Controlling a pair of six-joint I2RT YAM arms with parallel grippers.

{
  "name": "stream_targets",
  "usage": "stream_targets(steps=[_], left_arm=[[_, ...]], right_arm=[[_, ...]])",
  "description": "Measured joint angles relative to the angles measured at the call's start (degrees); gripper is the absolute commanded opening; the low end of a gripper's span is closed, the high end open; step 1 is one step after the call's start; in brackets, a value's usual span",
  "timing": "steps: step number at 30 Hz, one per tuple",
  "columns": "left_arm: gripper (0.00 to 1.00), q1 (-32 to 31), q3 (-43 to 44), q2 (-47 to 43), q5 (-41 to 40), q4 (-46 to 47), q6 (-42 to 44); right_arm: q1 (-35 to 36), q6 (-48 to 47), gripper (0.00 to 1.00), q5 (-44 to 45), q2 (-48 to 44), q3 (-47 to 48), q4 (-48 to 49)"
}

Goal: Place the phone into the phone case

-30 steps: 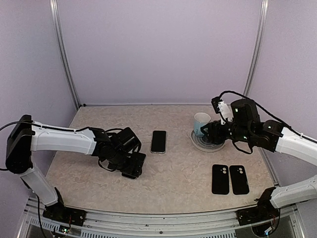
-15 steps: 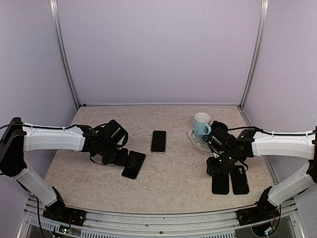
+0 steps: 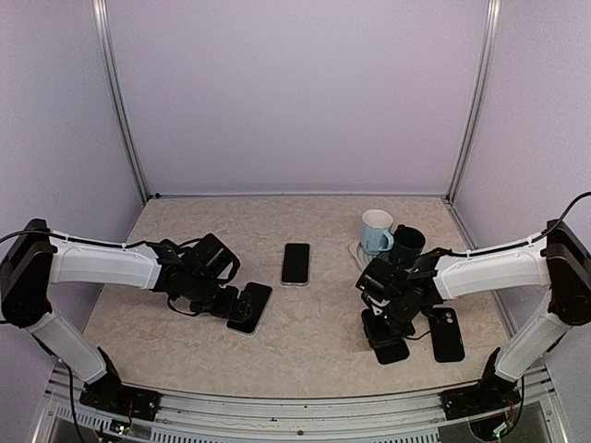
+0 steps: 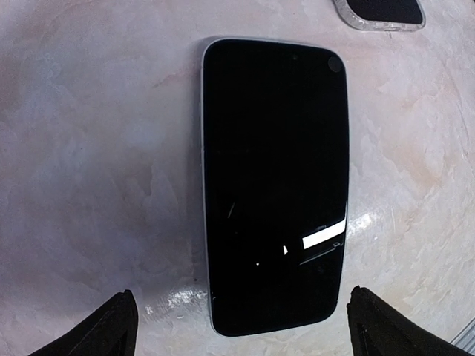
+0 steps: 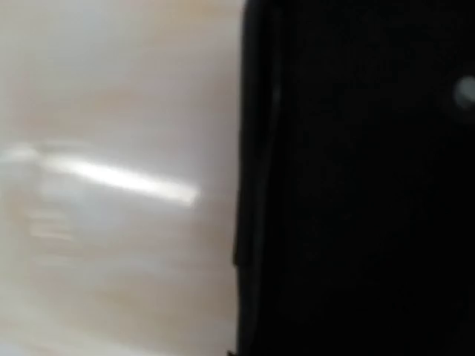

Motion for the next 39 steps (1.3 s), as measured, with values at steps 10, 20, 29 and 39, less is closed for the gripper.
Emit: stream_targets(steps=[10,20,29,39], left_arm=[[0.81,-0.04,-3.21,0.59,-0.02,2.03,1.73],[0.77,-0.11,-4.87,0.79,2.58,3.82,3.30],[0.77,-2.21,-2.23,4.07,6.05,6.47,5.38],[0.77,-8.63,2.27,7.98,16.15,7.15,6.34]], right_arm=[[4.81,-0.44,0.07,-4.22,14.21,16.65,5.73],[5.57,-3.89,0.33,-4.98,22.38,27.65,4.48],[5.68,-3.65,0.43,-2.64,16.85,26.10,3.52],[5.68,-3.28,0.72,-0.46,16.00,25.81,3.45]])
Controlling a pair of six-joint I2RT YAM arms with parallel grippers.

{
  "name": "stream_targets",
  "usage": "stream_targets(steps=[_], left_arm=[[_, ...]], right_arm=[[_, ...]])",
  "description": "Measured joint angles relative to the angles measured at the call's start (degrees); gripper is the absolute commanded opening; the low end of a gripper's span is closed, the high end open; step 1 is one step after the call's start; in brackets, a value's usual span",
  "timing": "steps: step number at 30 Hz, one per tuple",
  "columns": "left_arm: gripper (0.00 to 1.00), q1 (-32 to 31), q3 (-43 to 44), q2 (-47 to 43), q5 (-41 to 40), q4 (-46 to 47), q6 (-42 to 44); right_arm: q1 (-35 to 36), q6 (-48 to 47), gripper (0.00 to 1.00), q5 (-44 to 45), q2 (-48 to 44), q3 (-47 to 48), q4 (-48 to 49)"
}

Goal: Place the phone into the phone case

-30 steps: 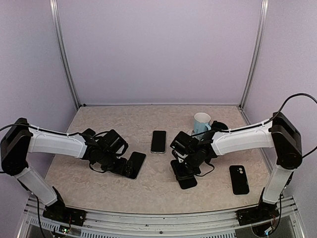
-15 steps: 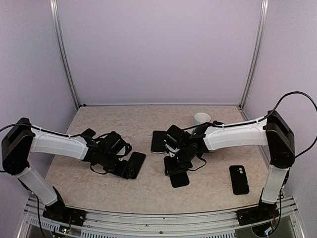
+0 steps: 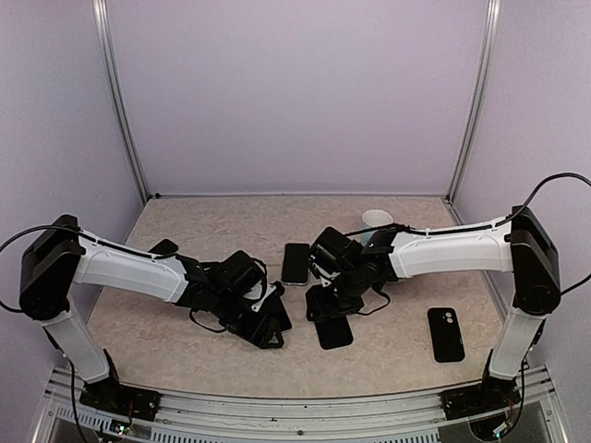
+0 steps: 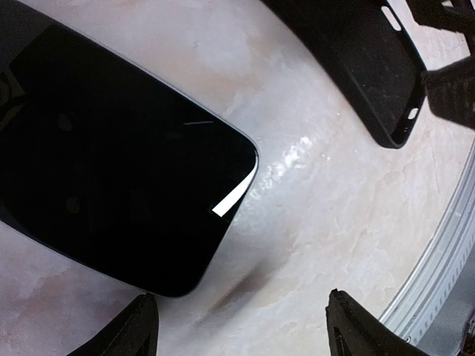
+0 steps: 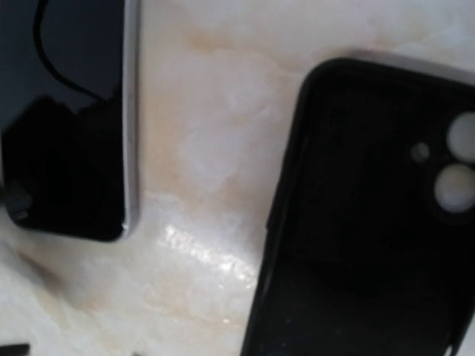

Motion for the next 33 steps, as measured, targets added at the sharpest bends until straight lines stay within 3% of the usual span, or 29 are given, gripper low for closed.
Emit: stream_targets(steps=[1,2,7,11,15,22,33], left_arm=[[0.77,-0.22,0.28,0.13,0.72,0.00,-0.07],[0.78,-0.26,0.31,0.04,0.96,0.02,-0.28],[0.83,2.14,0.22,-4.94,-1.92,-0.57,-2.80],[0.90,8.41,0.52,-12.79,-9.46,-1.55,-5.31],[0.94,14.19,2.12,-15.23,-18.25,-2.86,-7.21],[0.96,17.51,2.99,-15.65,-26.86,-4.68,-8.07],[0.96,17.66,2.93,-15.65,-28.92,-4.98,-6.93]], right_arm=[[0.00,0.31,0.82,0.17,-0.04,0.00,0.00],[0.00,-0.09,0.84,0.61,-0.04,0.22,-0.20],[0.02,-1.27,0.87,2.69,1.31,4.70,-0.61],[0.33,-2.29,0.90,5.97,4.68,10.73,0.20],[2.05,-4.37,0.99,11.47,12.44,21.18,-1.84],[5.70,-5.95,0.99,14.82,25.73,35.67,-7.93],[6.32,-6.99,0.98,11.28,33.57,42.07,-13.49]])
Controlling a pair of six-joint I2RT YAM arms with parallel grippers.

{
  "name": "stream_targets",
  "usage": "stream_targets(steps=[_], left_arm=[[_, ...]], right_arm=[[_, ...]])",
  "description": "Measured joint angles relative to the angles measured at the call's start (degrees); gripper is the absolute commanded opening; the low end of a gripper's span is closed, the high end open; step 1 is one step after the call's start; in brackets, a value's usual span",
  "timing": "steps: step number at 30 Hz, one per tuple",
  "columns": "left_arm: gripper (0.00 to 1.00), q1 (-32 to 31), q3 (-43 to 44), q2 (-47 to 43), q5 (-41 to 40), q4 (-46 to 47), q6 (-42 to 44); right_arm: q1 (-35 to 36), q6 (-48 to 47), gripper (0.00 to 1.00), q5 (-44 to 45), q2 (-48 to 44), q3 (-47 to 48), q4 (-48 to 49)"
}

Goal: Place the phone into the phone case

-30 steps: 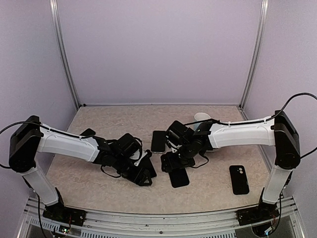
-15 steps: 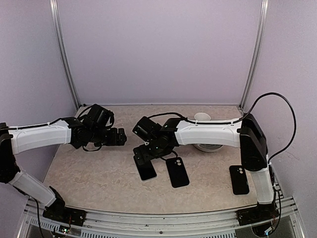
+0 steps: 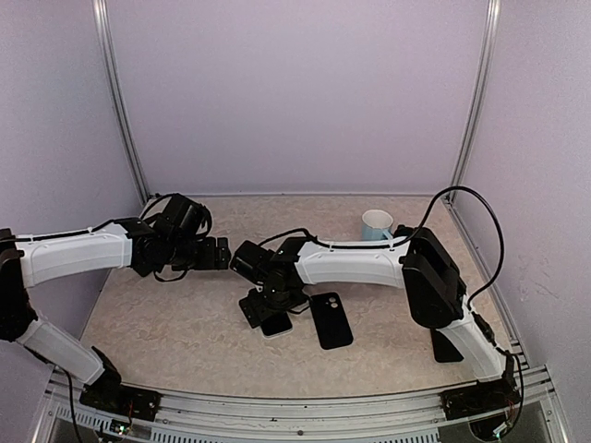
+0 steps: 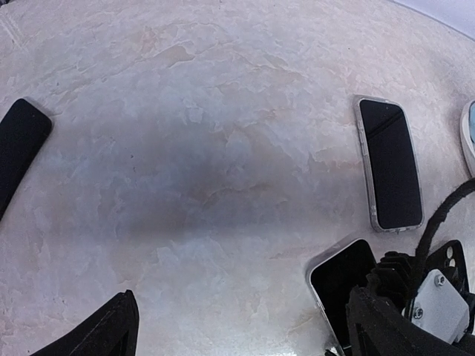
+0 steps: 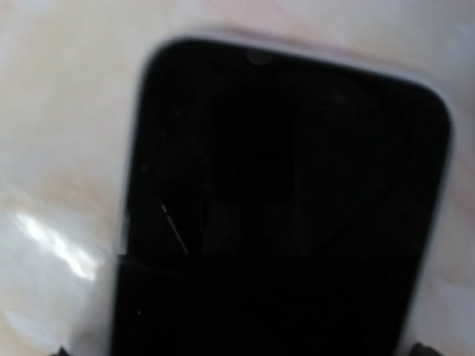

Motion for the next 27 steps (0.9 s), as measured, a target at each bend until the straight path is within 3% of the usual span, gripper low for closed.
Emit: stream_targets(steps=[8,12,15,20,27], left_arm=[[0.96,0.33,-0.15,1.03,0.24,0.00,0.55],[0.96,0.42,-0.44,1.07,0.24,0.02,0.74],[0.96,0.46,-1.18,1.07,0.22,0.02,1.03],[0.96,0.81,-1.68,1.07,0.39,-0.02,1.51],[0.96,1.03,-1.68,1.07,0.76,0.04,1.75]], right_arm=[[-0.07,-1.92,0.84,0.70,5.90,10.25,-4.17],[-0.04,-1.88,0.69,0.59,4.90,8.41,-4.02],[0.02,-1.95,0.65,-0.04,2.25,4.26,-3.76],[0.50,-2.38,0.66,-3.34,-3.19,-3.93,-5.46],[1.66,-2.19,0.81,-11.37,-11.50,-16.76,-10.56]])
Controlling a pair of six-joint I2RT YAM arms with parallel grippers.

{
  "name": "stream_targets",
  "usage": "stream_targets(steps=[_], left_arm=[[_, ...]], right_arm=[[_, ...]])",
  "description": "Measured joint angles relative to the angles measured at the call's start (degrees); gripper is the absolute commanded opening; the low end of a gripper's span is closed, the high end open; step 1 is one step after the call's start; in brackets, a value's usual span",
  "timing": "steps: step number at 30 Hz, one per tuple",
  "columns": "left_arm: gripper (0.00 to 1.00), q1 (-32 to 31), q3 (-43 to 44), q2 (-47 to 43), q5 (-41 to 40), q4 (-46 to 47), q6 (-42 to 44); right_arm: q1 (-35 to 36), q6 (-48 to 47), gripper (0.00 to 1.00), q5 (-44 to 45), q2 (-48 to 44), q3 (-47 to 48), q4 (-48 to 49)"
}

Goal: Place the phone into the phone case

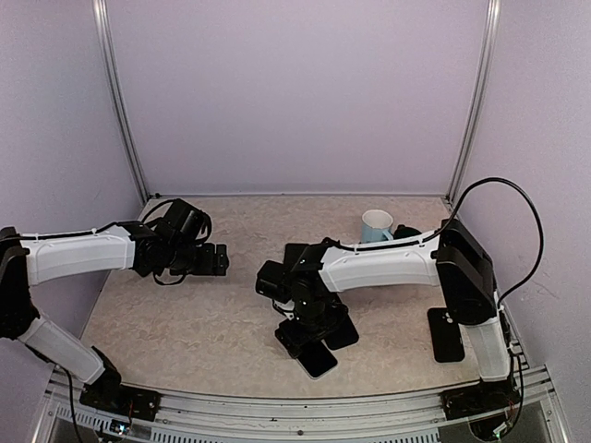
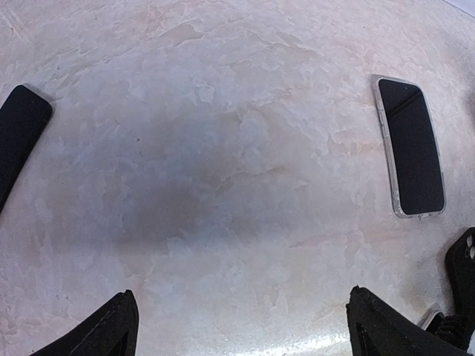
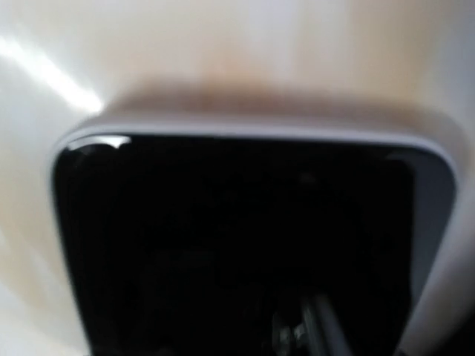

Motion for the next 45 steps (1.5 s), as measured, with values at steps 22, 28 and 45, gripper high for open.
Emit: stream_targets(steps=[22,28,45], left_arm=[[0.96,0.15,0.00,0.13,0.04,-0.04,1.27],[0.97,0.15,0.00,0.35,0.00,-0.07,1.33],[0.97,0.24,0.00,0.35,-0.28,-0.48,1.33]], right_arm=[[1.86,-1.64,0.76,0.15,4.17,5.70,-10.43],[2.36,-2.29,0.63,0.37,5.01,7.26,-11.41],[2.25,-1.22,0.41,5.95,-6.67,0.22,4.66]])
